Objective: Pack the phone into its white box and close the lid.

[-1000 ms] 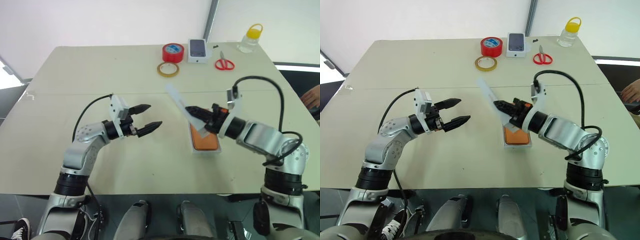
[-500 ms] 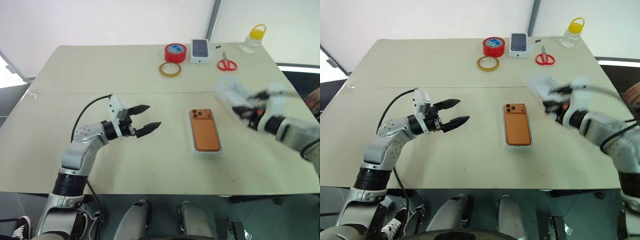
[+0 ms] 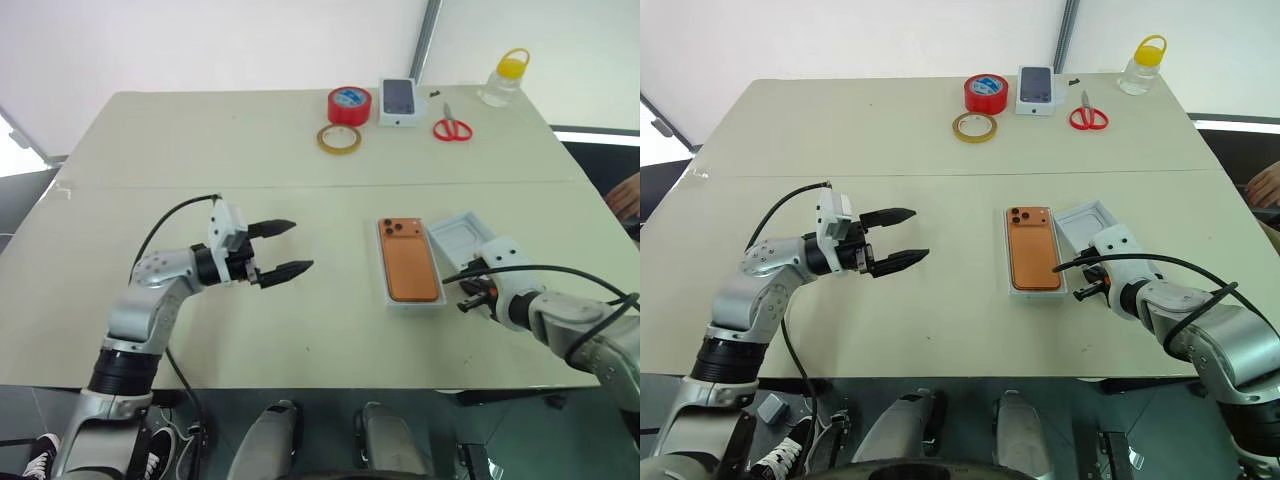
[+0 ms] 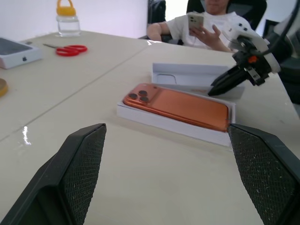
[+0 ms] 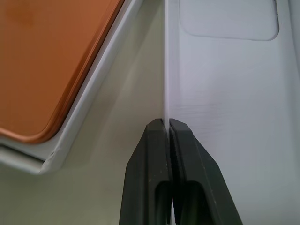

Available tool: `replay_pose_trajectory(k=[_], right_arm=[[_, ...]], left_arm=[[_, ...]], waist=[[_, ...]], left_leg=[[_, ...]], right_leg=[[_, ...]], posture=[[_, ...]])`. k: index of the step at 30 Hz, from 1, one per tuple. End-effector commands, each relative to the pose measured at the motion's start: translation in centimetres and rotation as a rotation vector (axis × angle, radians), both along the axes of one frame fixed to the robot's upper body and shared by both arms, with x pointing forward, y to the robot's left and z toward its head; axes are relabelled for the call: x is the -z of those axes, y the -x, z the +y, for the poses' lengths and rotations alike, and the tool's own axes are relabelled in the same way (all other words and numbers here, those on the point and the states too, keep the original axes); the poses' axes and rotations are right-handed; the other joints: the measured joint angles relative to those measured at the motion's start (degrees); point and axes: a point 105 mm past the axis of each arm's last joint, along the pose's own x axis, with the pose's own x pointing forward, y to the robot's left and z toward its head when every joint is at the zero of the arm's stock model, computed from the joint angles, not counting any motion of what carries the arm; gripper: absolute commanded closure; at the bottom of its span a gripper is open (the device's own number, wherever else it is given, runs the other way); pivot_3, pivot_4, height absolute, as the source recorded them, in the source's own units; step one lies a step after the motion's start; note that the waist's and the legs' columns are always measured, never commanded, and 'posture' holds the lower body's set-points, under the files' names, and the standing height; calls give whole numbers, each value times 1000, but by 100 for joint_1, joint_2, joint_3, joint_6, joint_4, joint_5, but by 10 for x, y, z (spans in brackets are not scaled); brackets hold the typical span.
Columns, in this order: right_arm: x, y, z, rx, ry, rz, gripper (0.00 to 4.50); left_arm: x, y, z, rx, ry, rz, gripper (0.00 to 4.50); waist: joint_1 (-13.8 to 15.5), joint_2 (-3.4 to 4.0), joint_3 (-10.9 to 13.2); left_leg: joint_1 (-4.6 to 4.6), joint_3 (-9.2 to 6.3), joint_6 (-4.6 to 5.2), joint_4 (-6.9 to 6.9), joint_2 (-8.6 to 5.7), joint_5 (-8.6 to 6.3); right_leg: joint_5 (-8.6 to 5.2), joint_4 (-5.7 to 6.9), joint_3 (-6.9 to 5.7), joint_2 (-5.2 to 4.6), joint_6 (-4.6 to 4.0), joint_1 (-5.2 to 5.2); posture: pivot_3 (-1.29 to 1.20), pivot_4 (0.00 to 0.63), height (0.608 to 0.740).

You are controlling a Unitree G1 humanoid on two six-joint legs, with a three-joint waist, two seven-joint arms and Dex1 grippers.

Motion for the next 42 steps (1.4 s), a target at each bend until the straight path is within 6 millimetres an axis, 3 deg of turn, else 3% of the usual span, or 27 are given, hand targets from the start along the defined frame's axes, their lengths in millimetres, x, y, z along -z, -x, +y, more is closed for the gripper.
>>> replay_pose_trajectory(k=[1,8,14,17,36,39,42], right_arm=[[-14,-4,4,1,-75,-8,4415],[-16,-6,4,-28,-18,37,988],[-24,3,8,-124,-21,183,988],[-32,-4,9,-139,29,194,988],[-22,-20,3,-63,105,302,988],[-21,-21,1,-50,106,304,1839],[-21,-22,-1,-38,114,302,3330]], left_arm=[[-7,5,1,40,-20,-57,140],[-7,9,0,62,-17,-57,140],[-3,21,1,140,-23,0,140],[-1,21,3,152,-41,-24,140],[8,28,0,156,-37,6,140],[8,30,-1,167,-40,5,140],[8,31,-1,175,-40,2,140]], waist=[[8,-1,0],[15,0,0],[-6,4,3],[12,3,4],[7,5,6],[5,5,6],[5,5,6]], left_leg=[[0,0,0,0,0,0],[-1,0,3,-1,-2,-2],[0,0,3,-4,0,-2],[-1,-2,3,-2,1,-2],[-8,0,4,-2,-2,-4],[-8,0,4,-3,-1,-4],[-8,0,4,-3,-1,-4]], right_leg=[[0,0,0,0,0,0],[0,-5,-2,-4,0,1],[0,-3,-1,-2,-1,-3],[0,-4,-4,-3,-1,1],[0,-8,-3,-8,-2,-6],[0,-7,-4,-7,-2,-7],[0,-8,-4,-7,-2,-7]], posture=[[0,150,740],[0,150,740],[0,150,740],[0,150,740],[0,150,740],[0,150,740],[0,150,740]])
